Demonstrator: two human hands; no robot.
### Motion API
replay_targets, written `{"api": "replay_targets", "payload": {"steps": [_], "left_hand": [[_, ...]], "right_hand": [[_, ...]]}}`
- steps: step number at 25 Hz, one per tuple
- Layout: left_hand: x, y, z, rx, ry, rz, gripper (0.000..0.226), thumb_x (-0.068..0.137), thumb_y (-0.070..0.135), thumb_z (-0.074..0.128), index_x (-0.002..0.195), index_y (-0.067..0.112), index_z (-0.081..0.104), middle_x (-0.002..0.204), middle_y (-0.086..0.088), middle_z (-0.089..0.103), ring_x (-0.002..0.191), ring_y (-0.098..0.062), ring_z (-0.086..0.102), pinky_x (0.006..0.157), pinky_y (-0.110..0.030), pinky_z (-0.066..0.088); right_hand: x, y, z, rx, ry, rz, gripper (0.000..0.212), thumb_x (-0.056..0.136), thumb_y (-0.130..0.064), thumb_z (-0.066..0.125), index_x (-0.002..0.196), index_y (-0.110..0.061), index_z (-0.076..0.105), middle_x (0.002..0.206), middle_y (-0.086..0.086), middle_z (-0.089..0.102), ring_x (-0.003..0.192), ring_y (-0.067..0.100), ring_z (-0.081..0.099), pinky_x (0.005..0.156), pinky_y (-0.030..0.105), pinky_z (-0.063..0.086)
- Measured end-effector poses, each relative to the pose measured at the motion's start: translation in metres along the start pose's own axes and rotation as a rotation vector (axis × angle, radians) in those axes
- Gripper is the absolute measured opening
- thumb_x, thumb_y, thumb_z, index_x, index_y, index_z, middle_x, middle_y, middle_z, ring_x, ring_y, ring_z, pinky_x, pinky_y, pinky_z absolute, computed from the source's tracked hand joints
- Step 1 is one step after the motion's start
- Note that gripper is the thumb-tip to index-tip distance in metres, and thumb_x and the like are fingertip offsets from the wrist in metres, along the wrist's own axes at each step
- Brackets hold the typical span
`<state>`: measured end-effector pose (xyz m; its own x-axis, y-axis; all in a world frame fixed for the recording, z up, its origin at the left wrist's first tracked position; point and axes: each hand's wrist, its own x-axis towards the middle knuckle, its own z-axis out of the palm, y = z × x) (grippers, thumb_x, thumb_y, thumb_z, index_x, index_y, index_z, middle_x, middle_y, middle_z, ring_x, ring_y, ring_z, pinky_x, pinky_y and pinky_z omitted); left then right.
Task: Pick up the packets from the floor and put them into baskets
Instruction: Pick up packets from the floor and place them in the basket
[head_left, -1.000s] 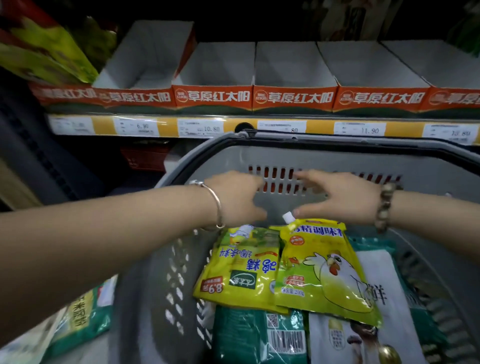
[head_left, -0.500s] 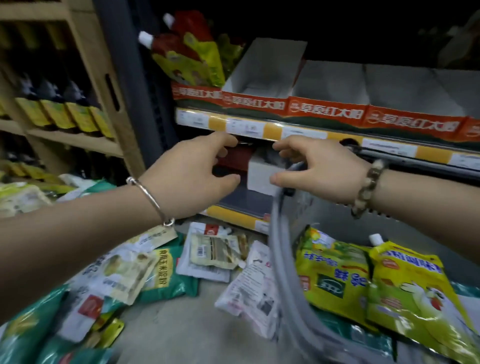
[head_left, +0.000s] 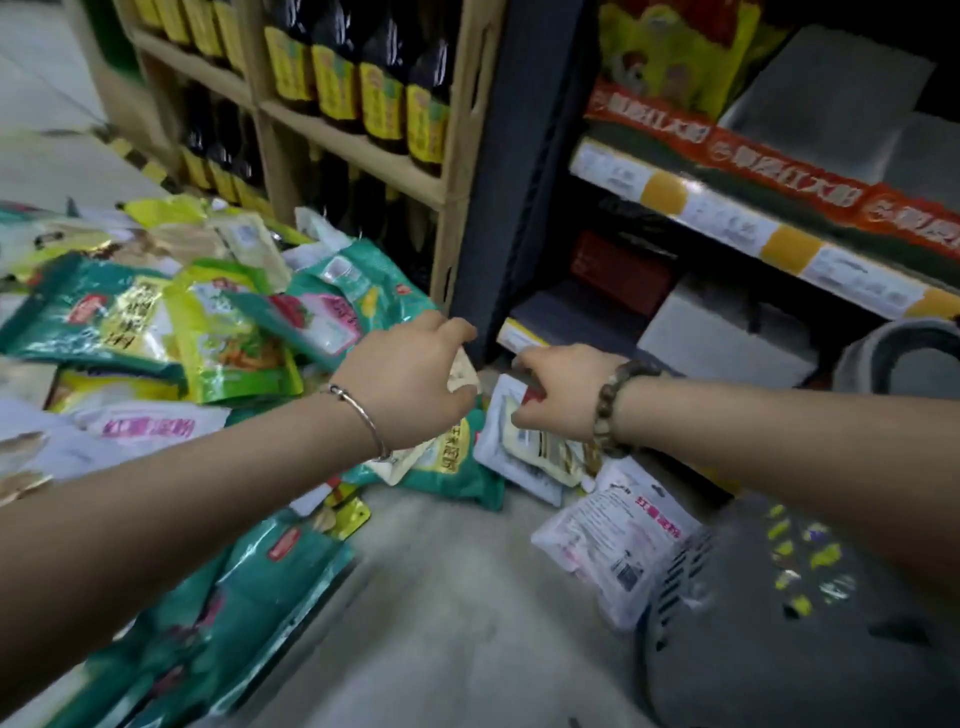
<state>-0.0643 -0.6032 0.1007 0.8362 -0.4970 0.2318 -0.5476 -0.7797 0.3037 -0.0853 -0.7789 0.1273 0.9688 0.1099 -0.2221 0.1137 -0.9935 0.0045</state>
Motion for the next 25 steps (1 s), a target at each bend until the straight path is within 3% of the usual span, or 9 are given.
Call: {"api": "replay_targets", "payload": {"steps": [3, 7, 11, 13, 15, 19, 21, 23, 25], "left_hand": [[-0.017, -0.028, 0.033, -0.003, -0.053, -0.097, 0.055, 0.084, 0.041, 0.054, 0.134, 0.022, 0.041, 0.13, -0.005, 0.047, 0.113, -0.03, 0.052, 0.088, -0.037, 0.045], [-0.041, -0.056, 0.083, -0.065, -0.189, -0.186, 0.053, 0.085, 0.04, 0.053, 0.134, 0.024, 0.04, 0.13, -0.003, 0.047, 0.114, -0.028, 0.051, 0.089, -0.037, 0.044], [-0.06, -0.077, 0.123, -0.124, -0.297, -0.249, 0.051, 0.088, 0.037, 0.052, 0.136, 0.024, 0.039, 0.131, -0.003, 0.048, 0.111, -0.026, 0.054, 0.089, -0.037, 0.046], [-0.063, -0.083, 0.136, -0.162, -0.318, -0.276, 0.051, 0.087, 0.034, 0.052, 0.135, 0.023, 0.04, 0.131, -0.002, 0.047, 0.112, -0.025, 0.054, 0.09, -0.037, 0.046], [-0.064, -0.088, 0.147, -0.21, -0.304, -0.329, 0.049, 0.087, 0.03, 0.052, 0.134, 0.024, 0.042, 0.13, 0.0, 0.048, 0.111, -0.024, 0.054, 0.089, -0.035, 0.046], [-0.062, -0.1, 0.161, -0.323, -0.236, -0.419, 0.041, 0.086, 0.024, 0.052, 0.127, 0.024, 0.05, 0.124, -0.001, 0.052, 0.107, -0.022, 0.055, 0.088, -0.034, 0.047], [-0.063, -0.106, 0.165, -0.431, -0.181, -0.475, 0.038, 0.085, 0.02, 0.055, 0.123, 0.022, 0.055, 0.122, -0.002, 0.055, 0.107, -0.021, 0.056, 0.089, -0.033, 0.046], [-0.067, -0.11, 0.168, -0.545, -0.081, -0.564, 0.036, 0.084, 0.013, 0.057, 0.119, 0.019, 0.059, 0.115, 0.0, 0.059, 0.103, -0.018, 0.057, 0.089, -0.026, 0.044], [-0.07, -0.111, 0.17, -0.691, 0.038, -0.673, 0.031, 0.083, 0.004, 0.057, 0.112, 0.015, 0.062, 0.103, 0.005, 0.06, 0.091, -0.011, 0.057, 0.082, -0.019, 0.043]], "right_hand": [[0.024, -0.024, 0.054, -0.024, -0.119, 0.049, 0.05, 0.087, -0.038, 0.051, 0.129, -0.013, 0.043, 0.126, 0.013, 0.054, 0.111, 0.03, 0.053, 0.078, 0.029, 0.039], [0.045, -0.037, 0.122, 0.126, -0.217, 0.153, 0.05, 0.087, -0.036, 0.051, 0.13, -0.012, 0.042, 0.124, 0.015, 0.055, 0.11, 0.032, 0.053, 0.084, 0.032, 0.045], [0.054, -0.026, 0.17, 0.306, -0.234, 0.332, 0.05, 0.085, -0.039, 0.055, 0.129, -0.015, 0.048, 0.122, 0.01, 0.056, 0.109, 0.029, 0.054, 0.077, 0.027, 0.039], [0.063, -0.019, 0.186, 0.496, -0.22, 0.462, 0.033, 0.082, -0.037, 0.059, 0.108, -0.016, 0.062, 0.103, 0.009, 0.062, 0.098, 0.028, 0.057, 0.072, 0.026, 0.038], [0.078, -0.024, 0.196, 0.774, -0.167, 0.58, 0.022, 0.08, -0.03, 0.062, 0.08, -0.008, 0.064, 0.082, 0.014, 0.062, 0.081, 0.026, 0.056, 0.068, 0.03, 0.04], [0.116, -0.068, 0.211, 1.37, -0.16, 0.858, 0.018, 0.076, -0.023, 0.066, 0.075, -0.007, 0.06, 0.078, 0.011, 0.066, 0.07, 0.026, 0.062, 0.077, 0.044, 0.053], [0.131, -0.088, 0.215, 1.562, -0.169, 0.943, 0.022, 0.079, -0.027, 0.067, 0.07, -0.01, 0.054, 0.061, 0.006, 0.064, 0.052, 0.022, 0.059, 0.059, 0.032, 0.054], [0.141, -0.101, 0.215, 1.715, -0.206, 0.912, 0.024, 0.09, -0.028, 0.057, 0.074, -0.012, 0.049, 0.047, -0.003, 0.062, 0.044, 0.013, 0.06, 0.048, 0.021, 0.051], [0.14, -0.105, 0.21, 1.701, -0.217, 0.925, 0.025, 0.091, -0.033, 0.056, 0.078, -0.011, 0.055, 0.057, -0.001, 0.066, 0.051, 0.012, 0.061, 0.051, 0.021, 0.051]]}}
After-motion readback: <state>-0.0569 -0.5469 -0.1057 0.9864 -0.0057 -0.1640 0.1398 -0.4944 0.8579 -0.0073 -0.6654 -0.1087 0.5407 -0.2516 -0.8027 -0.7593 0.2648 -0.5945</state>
